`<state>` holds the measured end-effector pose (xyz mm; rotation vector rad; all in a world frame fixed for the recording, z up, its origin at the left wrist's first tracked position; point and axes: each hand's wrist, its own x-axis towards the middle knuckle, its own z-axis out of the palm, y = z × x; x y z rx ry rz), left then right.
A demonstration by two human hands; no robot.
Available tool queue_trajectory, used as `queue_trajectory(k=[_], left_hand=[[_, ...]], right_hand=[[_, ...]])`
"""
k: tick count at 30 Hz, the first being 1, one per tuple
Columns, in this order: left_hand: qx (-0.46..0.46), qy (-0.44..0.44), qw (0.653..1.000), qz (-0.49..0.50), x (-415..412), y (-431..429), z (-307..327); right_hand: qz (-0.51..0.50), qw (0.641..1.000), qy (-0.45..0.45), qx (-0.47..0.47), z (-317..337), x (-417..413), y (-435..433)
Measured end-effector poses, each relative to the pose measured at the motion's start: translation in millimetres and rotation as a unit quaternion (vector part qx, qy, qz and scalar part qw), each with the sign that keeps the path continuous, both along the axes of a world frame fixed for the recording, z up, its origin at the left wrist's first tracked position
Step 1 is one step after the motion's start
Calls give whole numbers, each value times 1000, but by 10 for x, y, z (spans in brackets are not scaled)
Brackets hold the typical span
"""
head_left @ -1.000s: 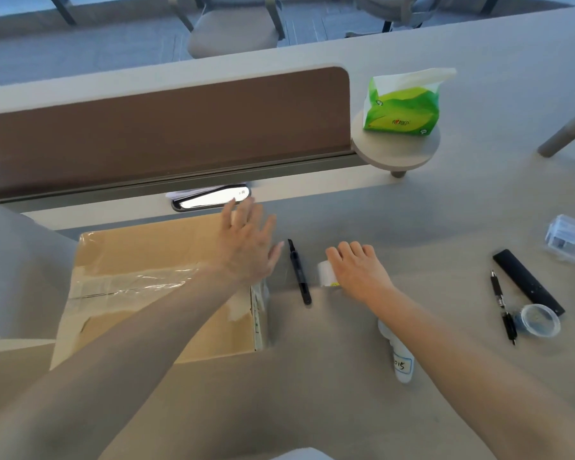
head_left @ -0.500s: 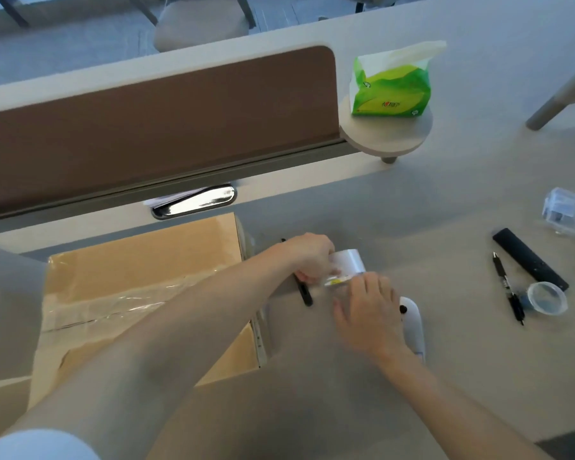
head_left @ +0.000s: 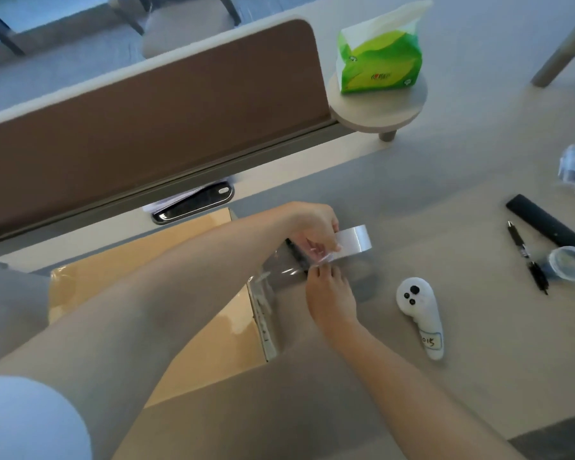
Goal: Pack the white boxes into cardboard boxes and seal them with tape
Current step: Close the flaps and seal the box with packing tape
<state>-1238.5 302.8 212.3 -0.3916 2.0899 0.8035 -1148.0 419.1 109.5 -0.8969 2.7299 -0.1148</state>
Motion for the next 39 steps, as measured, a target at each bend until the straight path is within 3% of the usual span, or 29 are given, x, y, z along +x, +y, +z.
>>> queue_trajectory(k=[6, 9, 14, 17, 23, 27, 32, 34, 39], left_hand=[[47, -47, 997, 48, 8, 35, -42], [36, -57, 997, 36, -3, 106, -6], [8, -47, 999, 27, 4, 173, 3], [4, -34, 999, 29, 21, 203, -12], [-9, -21, 1000, 5, 34, 248, -22], [6, -21, 1000, 2, 51, 233, -24], [31, -29, 999, -10, 62, 211, 22], [31, -29, 999, -14, 48, 205, 40], [33, -8, 999, -8, 40, 175, 41]], right_hand=[[-68, 993, -95, 27, 79, -69, 247], [-65, 994, -59, 68, 97, -86, 389], [29, 1000, -12, -6, -43, 24, 539], [70, 997, 12, -1, -143, 79, 612], [77, 996, -48, 27, -71, 60, 733], [51, 987, -143, -46, 281, 90, 888], [43, 971, -4, -233, 817, 295, 895], [19, 972, 32, -233, 926, 336, 757], [9, 989, 26, -149, 1042, 360, 417]])
